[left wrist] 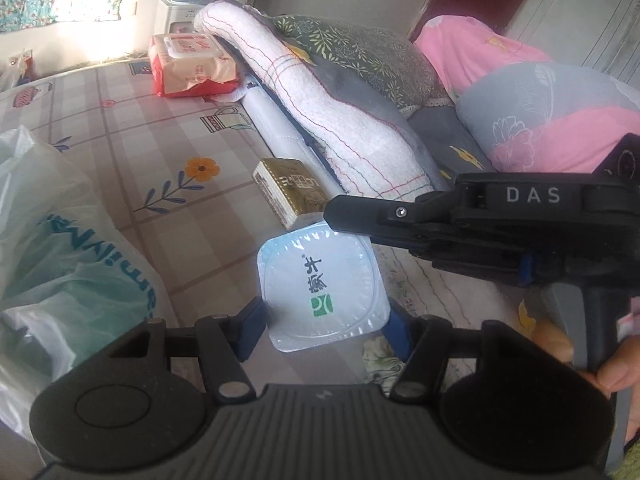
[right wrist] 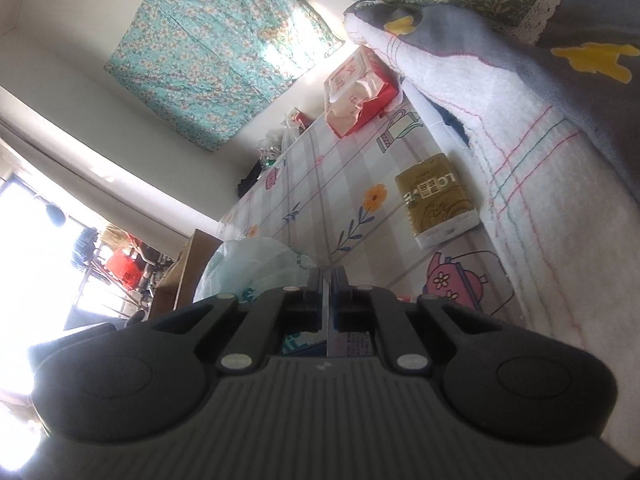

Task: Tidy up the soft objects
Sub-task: 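Lift the white cup off the mattress with both grippers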

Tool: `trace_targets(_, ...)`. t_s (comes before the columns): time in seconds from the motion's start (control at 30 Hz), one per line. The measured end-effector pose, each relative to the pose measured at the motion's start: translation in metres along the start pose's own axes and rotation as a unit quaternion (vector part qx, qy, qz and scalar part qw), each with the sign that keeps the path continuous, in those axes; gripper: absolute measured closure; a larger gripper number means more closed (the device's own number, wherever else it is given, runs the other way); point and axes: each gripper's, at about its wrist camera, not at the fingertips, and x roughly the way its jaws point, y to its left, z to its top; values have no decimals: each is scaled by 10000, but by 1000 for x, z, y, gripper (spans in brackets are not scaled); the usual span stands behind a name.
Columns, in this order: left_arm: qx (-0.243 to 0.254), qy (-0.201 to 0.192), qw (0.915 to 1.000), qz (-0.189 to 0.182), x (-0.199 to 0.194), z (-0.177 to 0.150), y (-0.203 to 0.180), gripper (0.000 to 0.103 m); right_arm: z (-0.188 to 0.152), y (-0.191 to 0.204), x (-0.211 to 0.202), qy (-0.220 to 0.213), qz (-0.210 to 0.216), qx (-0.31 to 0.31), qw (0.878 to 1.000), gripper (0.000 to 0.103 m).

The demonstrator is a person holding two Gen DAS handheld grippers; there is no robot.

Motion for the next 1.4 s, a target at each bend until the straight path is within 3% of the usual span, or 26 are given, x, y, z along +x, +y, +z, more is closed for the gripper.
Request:
trace_targets(0.2, 227, 28, 9986, 483, -9, -13, 12, 40, -15, -7, 25, 351, 127, 283, 9989, 98)
trace_targets(0.27, 130, 243, 9985, 473, -2, -19, 17, 41, -20, -14, 34, 515, 35, 404, 9978, 97)
trace_targets(0.33, 94, 187, 9991, 370, -3, -23, 20, 43, -25, -20, 40, 575, -79, 450, 9973, 95)
trace_targets(0.53, 593, 125, 9974, 399, -5, -26, 10, 33, -22, -21, 41, 632, -196, 436, 9969, 94)
trace_targets(0.7, 792, 286, 9950, 529, 8, -28, 5, 32, -24, -22, 45, 732, -214, 504, 9958, 83)
trace_targets(0.8, 881, 342, 9941, 537, 14, -31, 2, 32, -25, -22, 43, 741, -254, 514, 9956, 82)
trace_targets(0.93, 991, 271, 9935, 491, 12, -33, -3, 44, -28, -20, 37, 722, -301, 459, 9959, 82)
trace_targets(1.13, 907, 267, 9945, 447, 4, -31, -3, 46, -33, -16, 30, 689, -316, 489, 9959, 82)
trace_targets(1.4, 908, -205, 9947, 433, -34, -24, -8, 46, -34, 7, 11, 512, -87, 450, 9976, 82)
